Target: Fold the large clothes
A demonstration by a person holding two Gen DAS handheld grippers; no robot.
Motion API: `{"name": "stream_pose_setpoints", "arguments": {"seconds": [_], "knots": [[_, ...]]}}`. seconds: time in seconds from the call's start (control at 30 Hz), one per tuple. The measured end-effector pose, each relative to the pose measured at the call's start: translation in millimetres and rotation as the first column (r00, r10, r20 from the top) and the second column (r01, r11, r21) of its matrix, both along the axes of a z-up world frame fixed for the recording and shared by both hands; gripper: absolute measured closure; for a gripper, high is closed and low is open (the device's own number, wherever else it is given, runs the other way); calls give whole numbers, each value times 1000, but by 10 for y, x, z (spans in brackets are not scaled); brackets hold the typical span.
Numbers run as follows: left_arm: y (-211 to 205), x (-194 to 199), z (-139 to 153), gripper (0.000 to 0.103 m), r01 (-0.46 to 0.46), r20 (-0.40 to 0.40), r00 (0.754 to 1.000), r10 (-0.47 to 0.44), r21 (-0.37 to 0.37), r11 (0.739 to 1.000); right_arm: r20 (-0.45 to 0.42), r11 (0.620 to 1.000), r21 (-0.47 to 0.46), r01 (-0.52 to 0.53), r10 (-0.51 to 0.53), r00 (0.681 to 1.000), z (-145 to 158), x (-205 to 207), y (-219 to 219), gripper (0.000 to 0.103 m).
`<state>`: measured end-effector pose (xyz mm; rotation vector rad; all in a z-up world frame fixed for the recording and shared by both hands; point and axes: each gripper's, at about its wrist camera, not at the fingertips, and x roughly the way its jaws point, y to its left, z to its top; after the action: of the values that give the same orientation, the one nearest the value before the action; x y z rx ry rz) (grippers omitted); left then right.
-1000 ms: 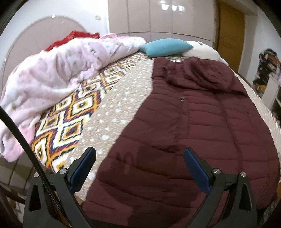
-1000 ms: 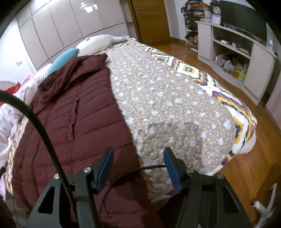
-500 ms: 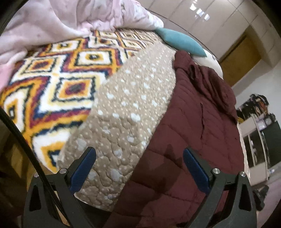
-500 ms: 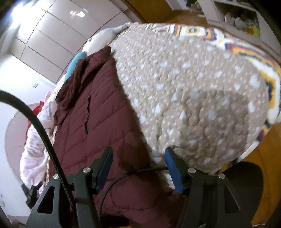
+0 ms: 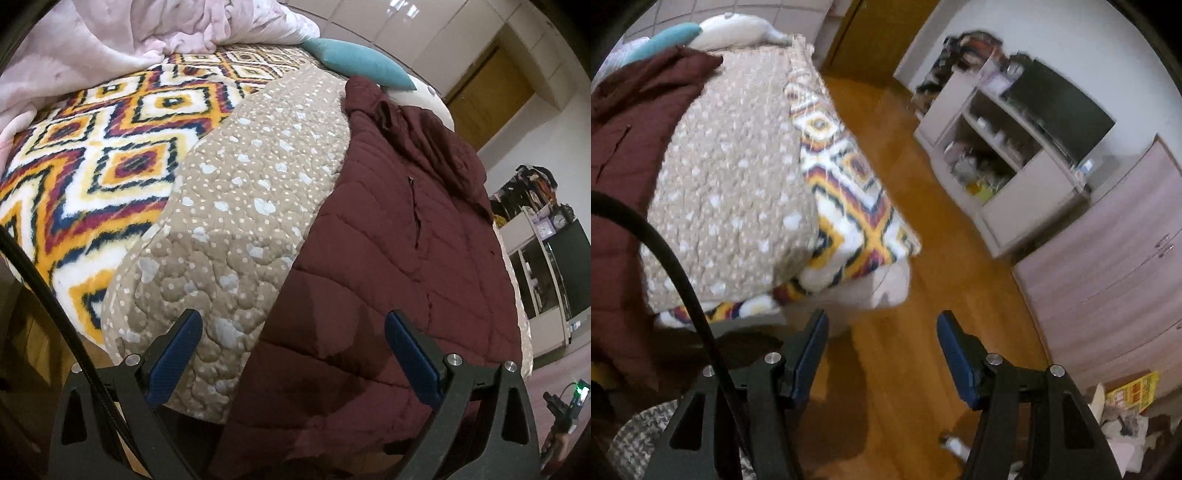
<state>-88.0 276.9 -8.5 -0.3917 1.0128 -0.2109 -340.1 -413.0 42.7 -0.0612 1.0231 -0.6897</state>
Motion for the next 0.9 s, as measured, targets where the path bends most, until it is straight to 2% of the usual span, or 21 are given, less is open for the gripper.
{"name": "stream_pose_setpoints", "arguments": {"seconds": [0.03,0.07,0.13,0.2,0.27,0.33,0.4,0.5,0.53,0.6,0.73,0.83,0.9], "knots": [[-11,11,-3,4,1,-2,1000,-1,0,1000,37,999,44,-30,29,999,2,28,51,38],[-33,22,-2,4,8,-2,1000,-8,-1,1000,95,988,127,-91,79,992,-15,104,147,38],[-85,49,-2,4,26,-1,1000,-26,0,1000,157,950,256,-180,143,977,-88,258,283,38],[-134,71,-12,4,48,-2,999,-48,1,999,237,871,402,-281,197,951,-239,481,423,38],[-182,103,-43,4,76,-9,997,-76,-8,997,274,798,509,-322,204,940,-446,712,506,38],[-204,122,-73,4,85,-14,996,-85,-15,996,295,745,581,-329,184,938,-620,847,543,38],[-210,116,-84,4,93,-9,996,-94,-31,995,331,669,662,-339,146,932,-767,937,531,38],[-201,79,-100,8,121,4,993,-122,-92,988,378,524,764,-377,109,919,-931,933,542,38],[-199,60,-103,10,125,6,992,-125,-99,987,377,493,781,-382,114,919,-968,932,564,38],[-197,17,-94,17,128,19,992,-127,-97,987,363,475,791,-385,142,921,-1022,902,605,38],[-171,-110,-102,20,145,34,989,-142,-112,983,334,460,799,-388,199,921,-1081,738,775,38],[-190,-219,-138,20,167,29,986,-165,-112,980,322,490,774,-401,242,916,-1071,703,915,38],[-230,-272,-186,21,182,13,983,-182,-99,978,298,542,735,-406,281,913,-1040,735,1060,38]]}}
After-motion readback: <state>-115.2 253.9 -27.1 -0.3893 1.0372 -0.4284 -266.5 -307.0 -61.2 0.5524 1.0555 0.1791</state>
